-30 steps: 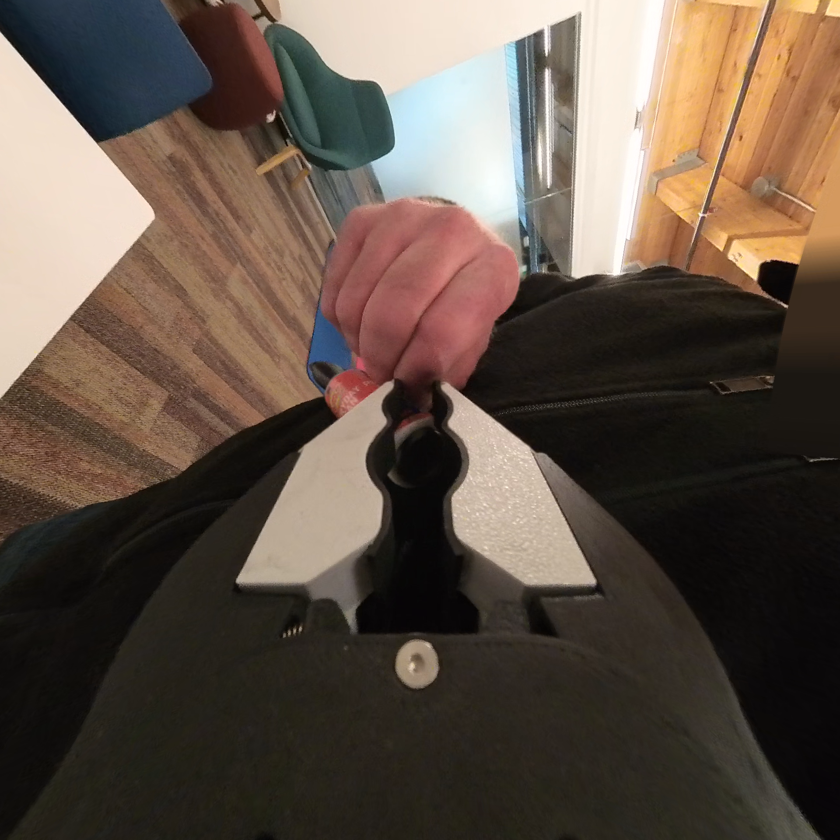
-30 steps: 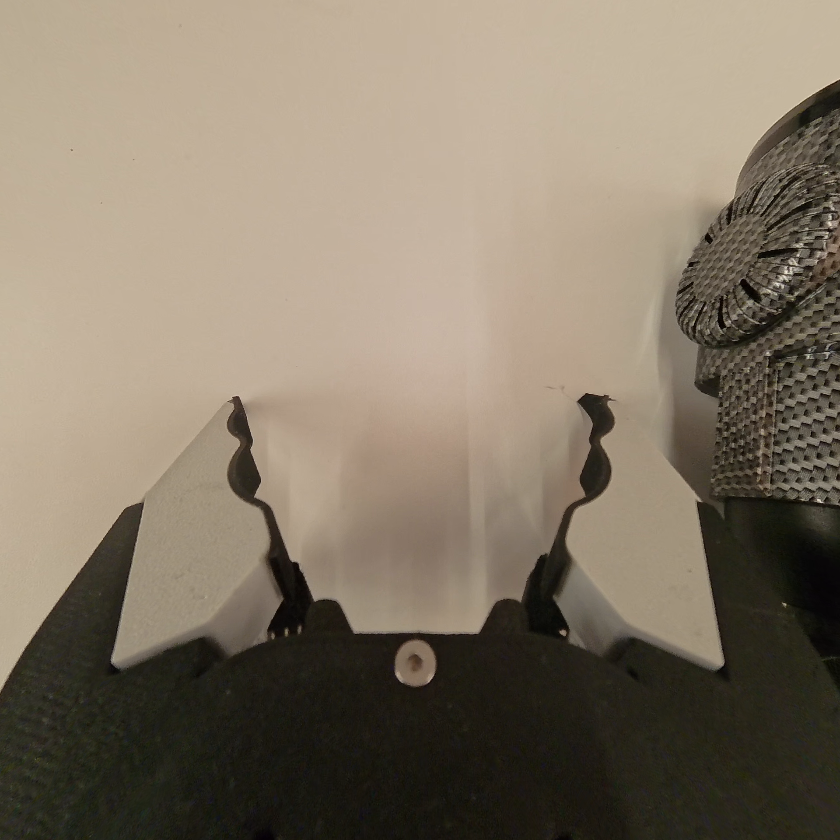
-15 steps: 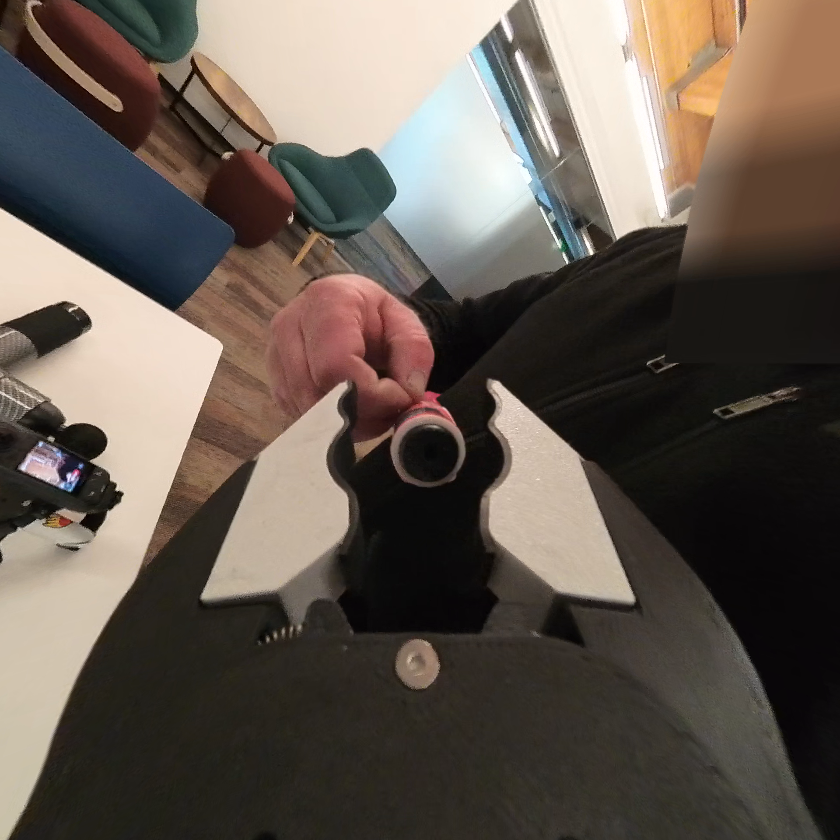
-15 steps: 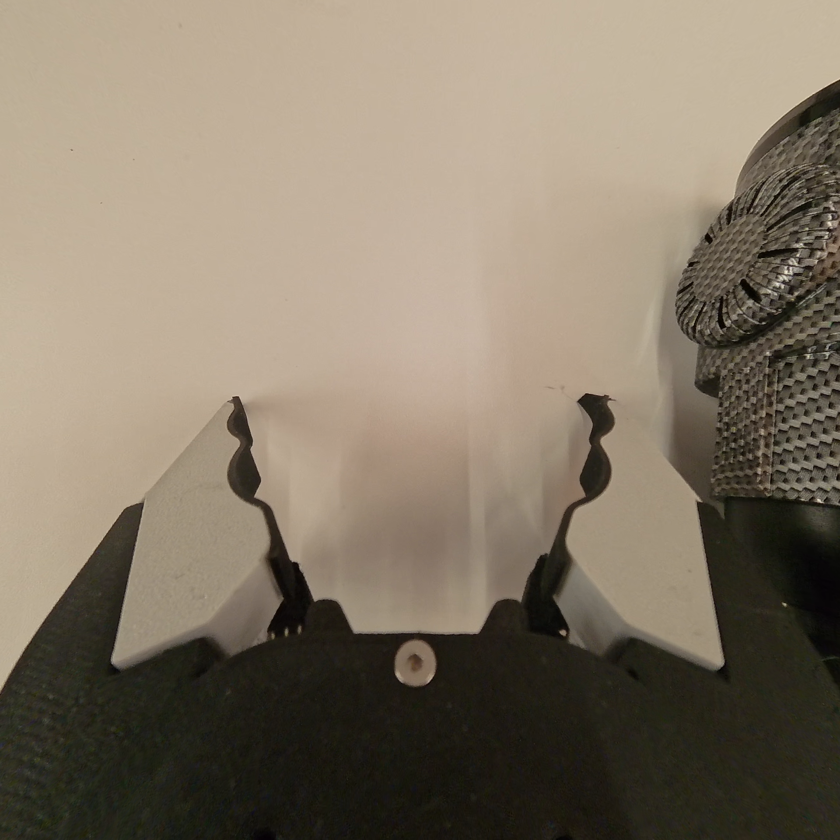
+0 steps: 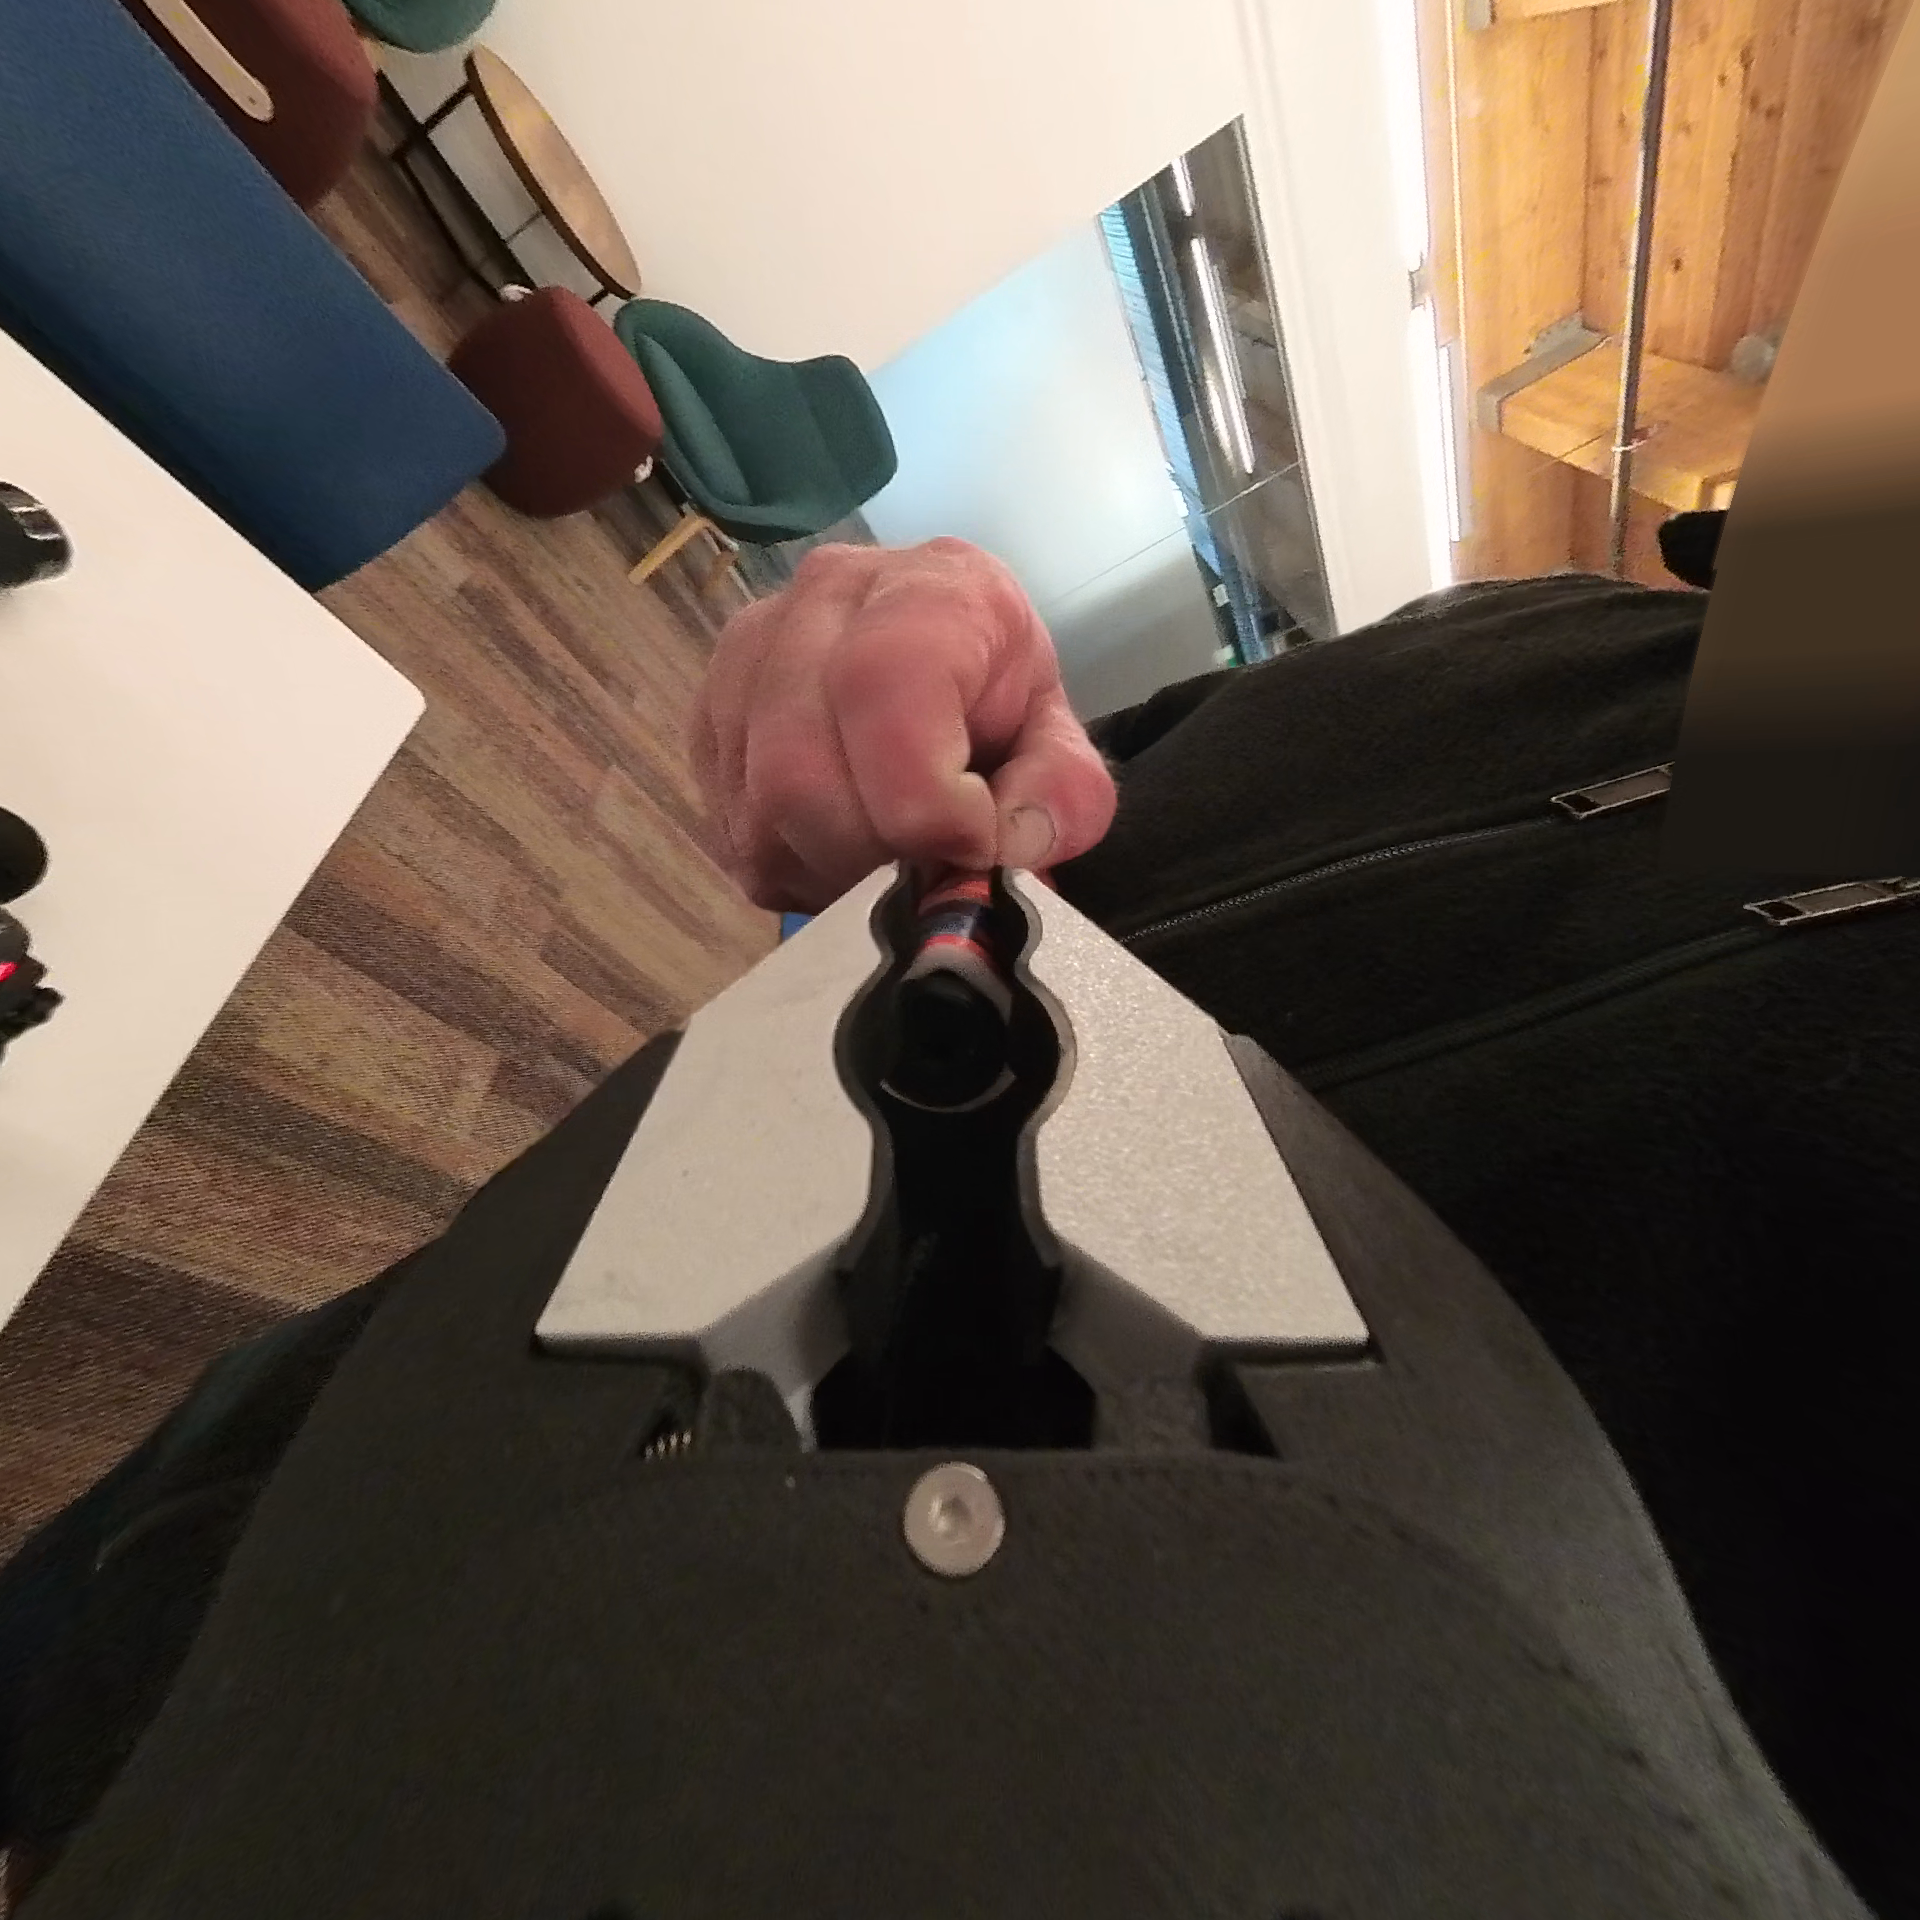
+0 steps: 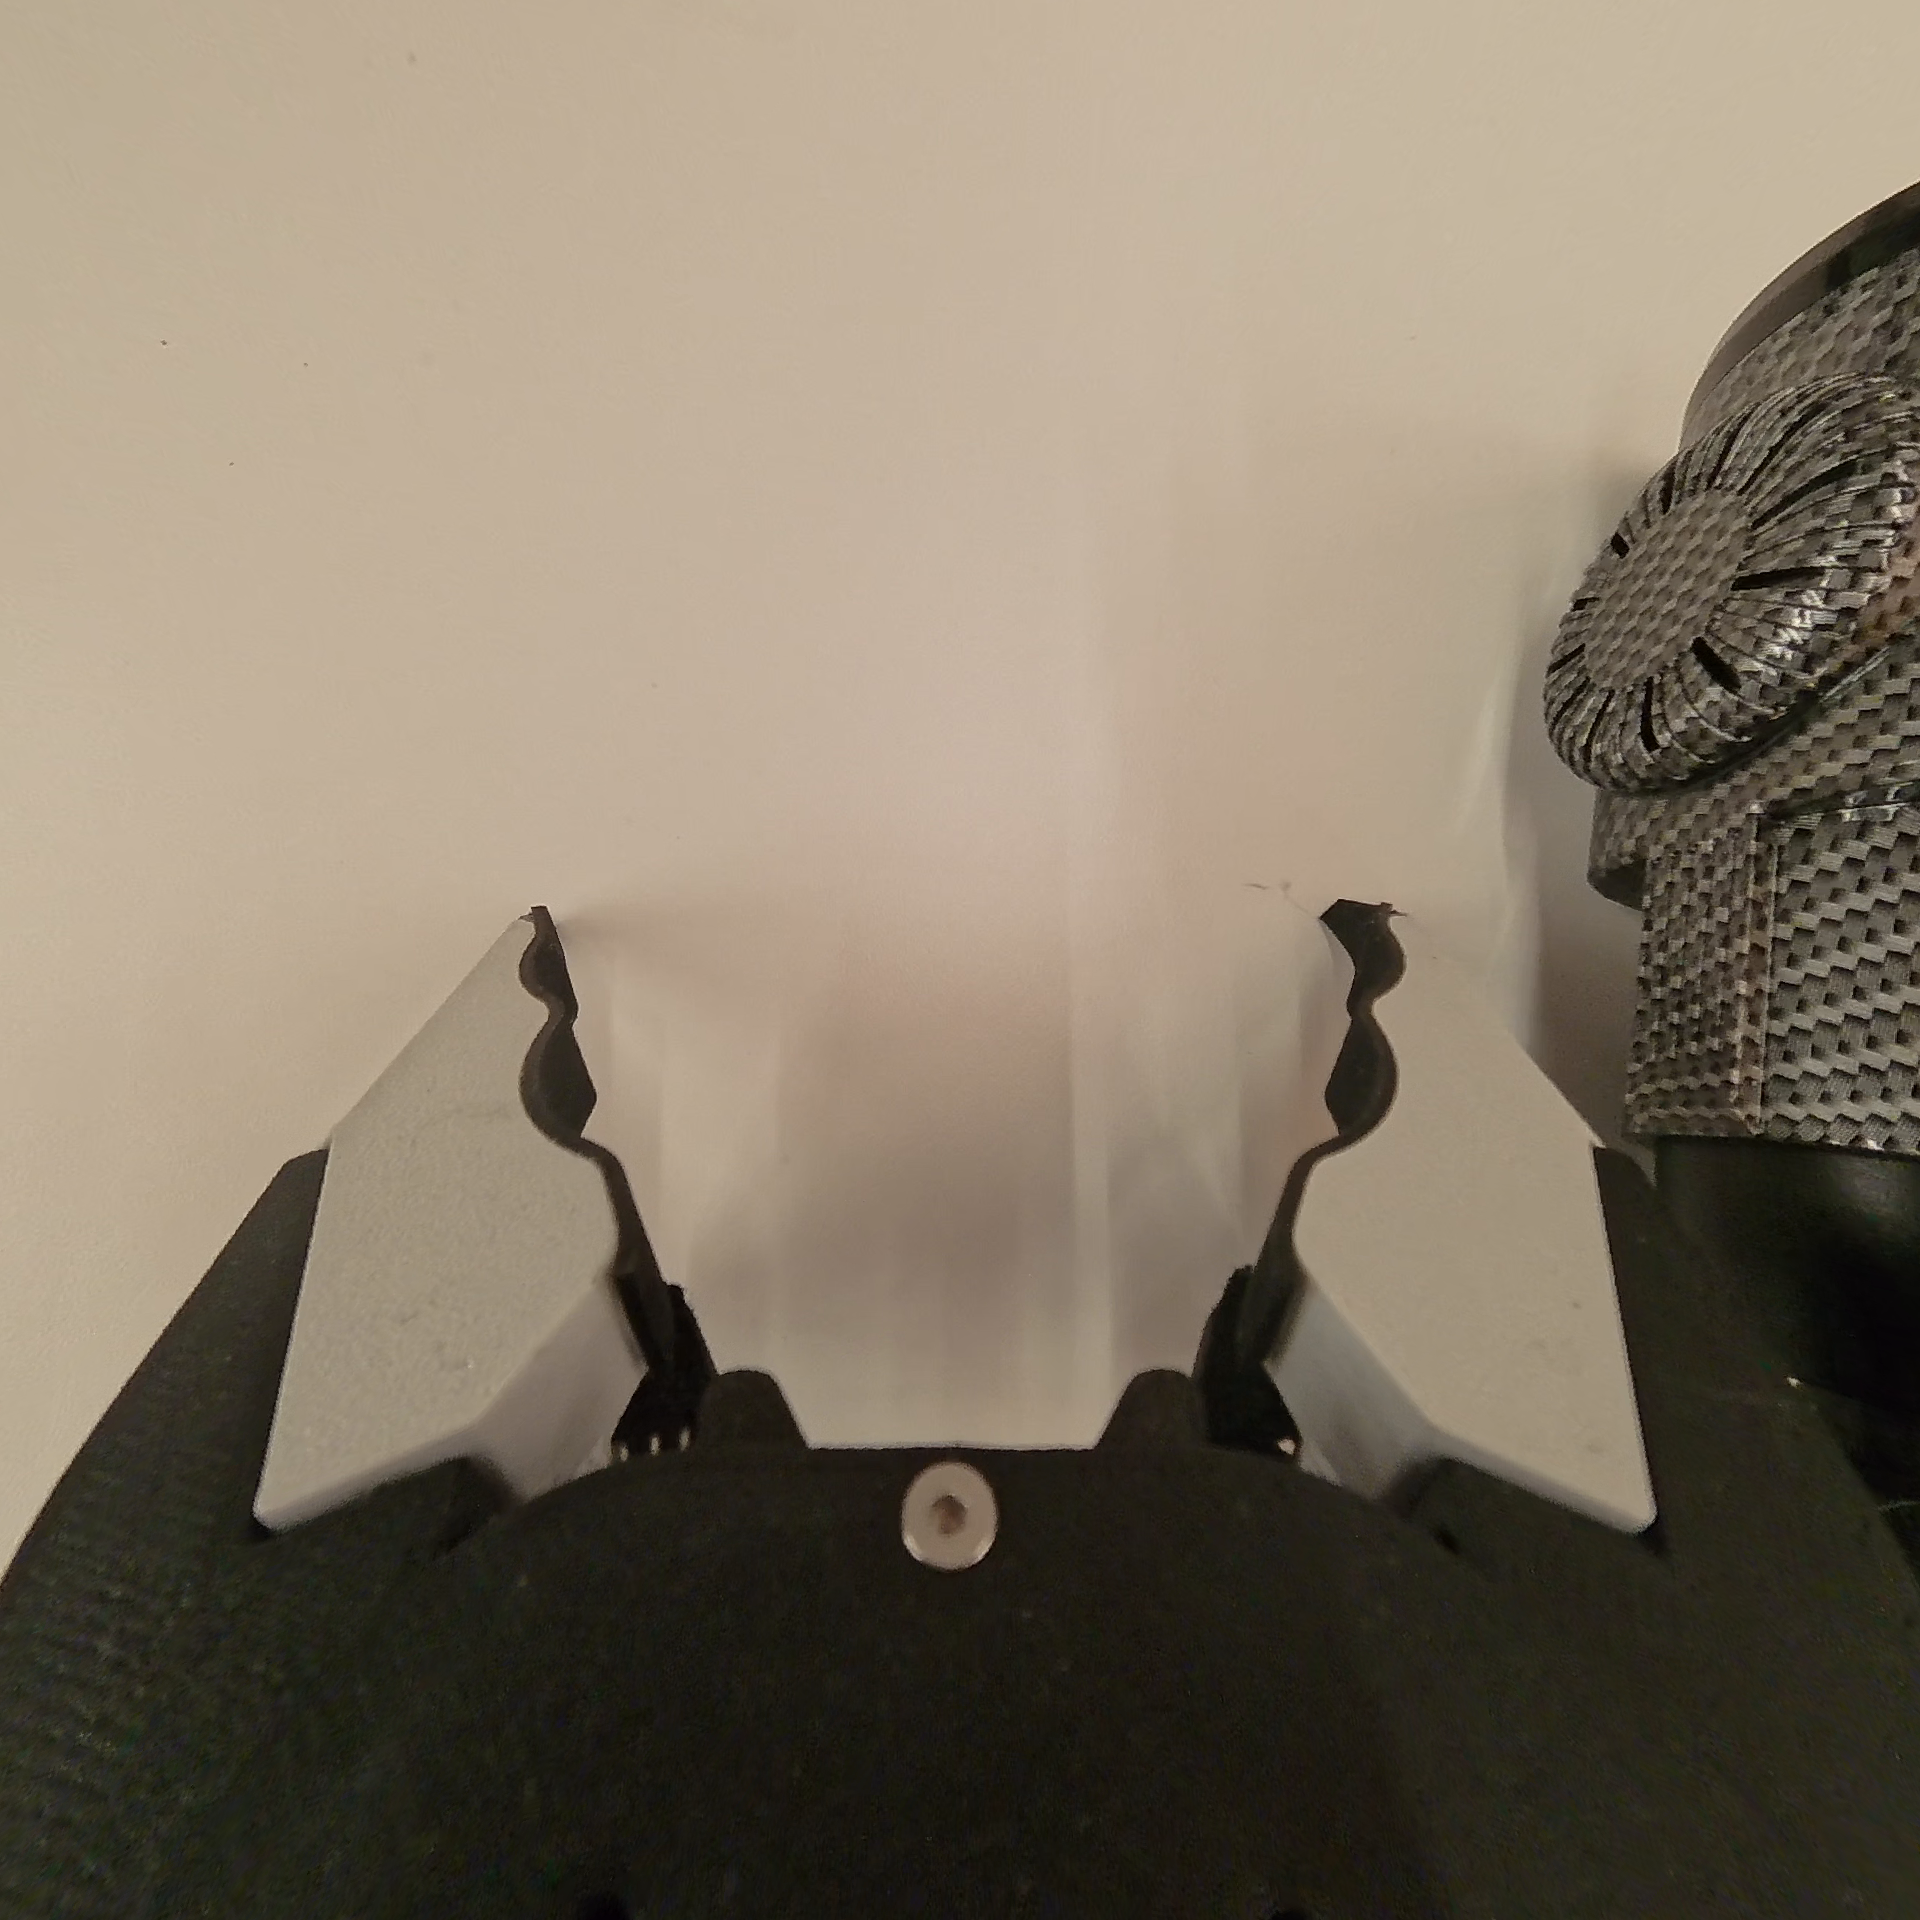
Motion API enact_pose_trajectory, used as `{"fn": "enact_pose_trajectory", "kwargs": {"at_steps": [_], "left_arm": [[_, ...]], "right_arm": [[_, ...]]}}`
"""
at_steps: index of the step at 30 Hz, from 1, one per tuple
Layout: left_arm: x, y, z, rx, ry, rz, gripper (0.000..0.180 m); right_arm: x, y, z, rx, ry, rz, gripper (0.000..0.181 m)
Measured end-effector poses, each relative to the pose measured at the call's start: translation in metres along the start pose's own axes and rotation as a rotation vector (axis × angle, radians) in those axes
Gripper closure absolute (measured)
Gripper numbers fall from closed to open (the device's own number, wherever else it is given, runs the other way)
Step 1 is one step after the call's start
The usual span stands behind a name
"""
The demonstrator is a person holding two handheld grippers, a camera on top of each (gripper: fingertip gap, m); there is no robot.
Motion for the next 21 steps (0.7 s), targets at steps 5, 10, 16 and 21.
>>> {"fn": "enact_pose_trajectory", "kwargs": {"at_steps": [5,10,16,21], "left_arm": [[0.000,0.000,-0.008,-0.014,-0.041,0.011,0.170],[0.001,0.001,-0.015,-0.036,-0.050,0.002,0.172],[0.002,0.004,-0.023,-0.060,-0.058,0.003,0.173],[0.003,0.007,-0.026,-0.071,-0.071,0.000,0.174]], "right_arm": [[0.000,0.000,0.000,0.000,0.000,0.000,0.037],[0.000,0.000,0.000,0.000,0.000,0.000,0.037],[0.000,0.000,0.000,0.000,0.000,0.000,0.037],[0.000,0.000,0.000,0.000,0.000,0.000,0.037]]}}
Point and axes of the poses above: each gripper's, where its closed fingertips meet, z back along the fingers, y out of its top, x = y × z across the jaws, the point moved 10 cm from there along z, back along the fingers, and after that the axes turned 1 degree about -x, right-handed, at the moved point
